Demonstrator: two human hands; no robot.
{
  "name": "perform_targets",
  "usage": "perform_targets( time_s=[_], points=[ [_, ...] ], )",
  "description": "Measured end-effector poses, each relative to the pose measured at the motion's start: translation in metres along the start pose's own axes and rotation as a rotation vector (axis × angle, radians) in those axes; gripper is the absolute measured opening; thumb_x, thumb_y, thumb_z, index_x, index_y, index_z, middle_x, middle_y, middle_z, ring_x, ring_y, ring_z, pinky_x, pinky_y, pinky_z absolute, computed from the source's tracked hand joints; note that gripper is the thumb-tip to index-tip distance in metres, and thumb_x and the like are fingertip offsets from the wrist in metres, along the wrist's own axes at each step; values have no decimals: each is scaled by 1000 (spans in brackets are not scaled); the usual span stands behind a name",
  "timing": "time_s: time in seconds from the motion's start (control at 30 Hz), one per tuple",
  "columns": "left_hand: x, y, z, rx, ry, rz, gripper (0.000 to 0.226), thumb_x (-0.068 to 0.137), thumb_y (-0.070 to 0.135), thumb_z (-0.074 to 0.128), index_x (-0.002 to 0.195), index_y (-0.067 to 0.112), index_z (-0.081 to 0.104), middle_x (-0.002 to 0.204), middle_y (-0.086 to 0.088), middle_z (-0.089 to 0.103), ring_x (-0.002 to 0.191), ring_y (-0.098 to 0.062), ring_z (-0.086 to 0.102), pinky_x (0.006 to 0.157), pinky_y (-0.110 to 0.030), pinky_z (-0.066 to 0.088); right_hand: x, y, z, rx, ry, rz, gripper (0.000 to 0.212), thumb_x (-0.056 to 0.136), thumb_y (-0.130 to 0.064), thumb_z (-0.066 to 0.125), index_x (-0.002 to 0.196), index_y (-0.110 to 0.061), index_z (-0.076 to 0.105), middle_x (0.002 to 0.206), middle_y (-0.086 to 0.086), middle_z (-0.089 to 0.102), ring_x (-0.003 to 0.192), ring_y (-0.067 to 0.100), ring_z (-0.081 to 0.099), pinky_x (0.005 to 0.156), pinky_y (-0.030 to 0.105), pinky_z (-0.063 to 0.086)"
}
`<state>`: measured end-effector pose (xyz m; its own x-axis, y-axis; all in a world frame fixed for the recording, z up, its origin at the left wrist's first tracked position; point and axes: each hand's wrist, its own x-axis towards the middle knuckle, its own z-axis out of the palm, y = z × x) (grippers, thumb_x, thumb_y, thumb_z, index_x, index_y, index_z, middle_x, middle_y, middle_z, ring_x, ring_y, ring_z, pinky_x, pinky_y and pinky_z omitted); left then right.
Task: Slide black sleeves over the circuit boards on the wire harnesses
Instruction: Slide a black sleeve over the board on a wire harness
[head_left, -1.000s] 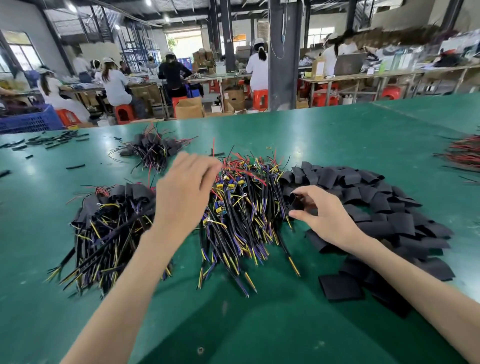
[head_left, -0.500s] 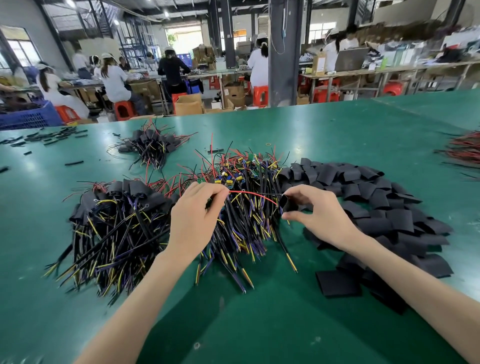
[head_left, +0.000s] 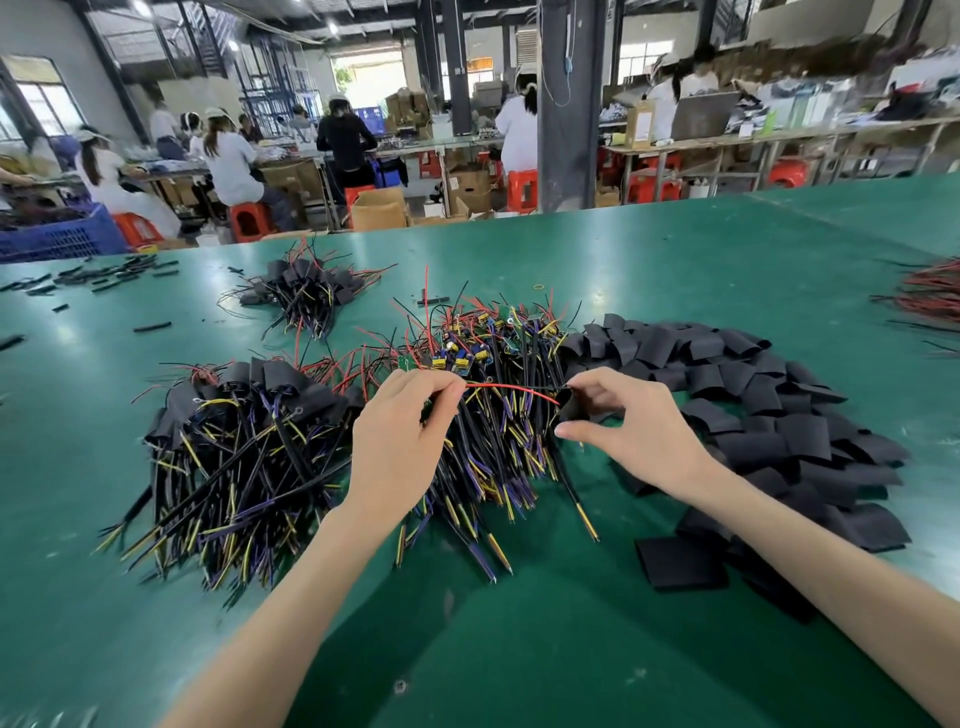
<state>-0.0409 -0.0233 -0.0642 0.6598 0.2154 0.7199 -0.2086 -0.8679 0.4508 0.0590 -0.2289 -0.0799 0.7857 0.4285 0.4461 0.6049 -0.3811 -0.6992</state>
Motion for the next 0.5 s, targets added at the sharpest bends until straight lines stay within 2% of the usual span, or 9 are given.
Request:
perform_targets(
  time_s=[0.17, 0.3, 0.37, 0.43, 0.5],
  points=[
    [0, -1, 0, 6, -18, 12, 10, 90, 10, 62, 88, 5, 70, 88, 2, 68, 83, -22, 58, 77, -31, 45, 2, 0, -2, 97, 37, 69, 36, 66, -23, 84, 96, -26, 64, 86, -14, 64, 85, 4, 59, 76, 0, 38],
    [-1, -1, 0, 7, -46, 48, 11, 91, 10, 61, 87, 3, 69, 87, 0, 69, 80, -22, 56, 80, -36, 47, 2, 0, -4, 121, 29, 77, 37, 66, -21, 84, 97, -26, 65, 91, -9, 67, 88, 7, 61, 81, 6, 42],
    [-1, -1, 0, -5, -87, 73, 12, 92, 11, 60, 89, 4, 68, 87, 0, 67, 82, -21, 54, 79, -33, 45, 0, -1, -5, 25, 18, -5, 38, 67, -20, 83, 101, -23, 66, 94, -10, 67, 91, 8, 62, 88, 17, 44],
    [-2, 1, 2, 18, -157, 123, 12, 93, 14, 58, 95, 6, 67, 89, 0, 63, 86, -20, 51, 79, -27, 41, -1, -2, -4, -203, 11, -175, 38, 69, -21, 81, 105, -16, 67, 97, -5, 67, 95, 17, 60, 92, 30, 41],
    [-7, 4, 7, 7, -261, 175, 20, 94, 15, 55, 112, 8, 60, 97, 0, 60, 95, -19, 49, 86, -22, 37, -2, -3, -1, -417, 17, -333, 39, 70, -25, 80, 105, -13, 67, 95, 0, 67, 95, 25, 58, 92, 32, 33]
  ],
)
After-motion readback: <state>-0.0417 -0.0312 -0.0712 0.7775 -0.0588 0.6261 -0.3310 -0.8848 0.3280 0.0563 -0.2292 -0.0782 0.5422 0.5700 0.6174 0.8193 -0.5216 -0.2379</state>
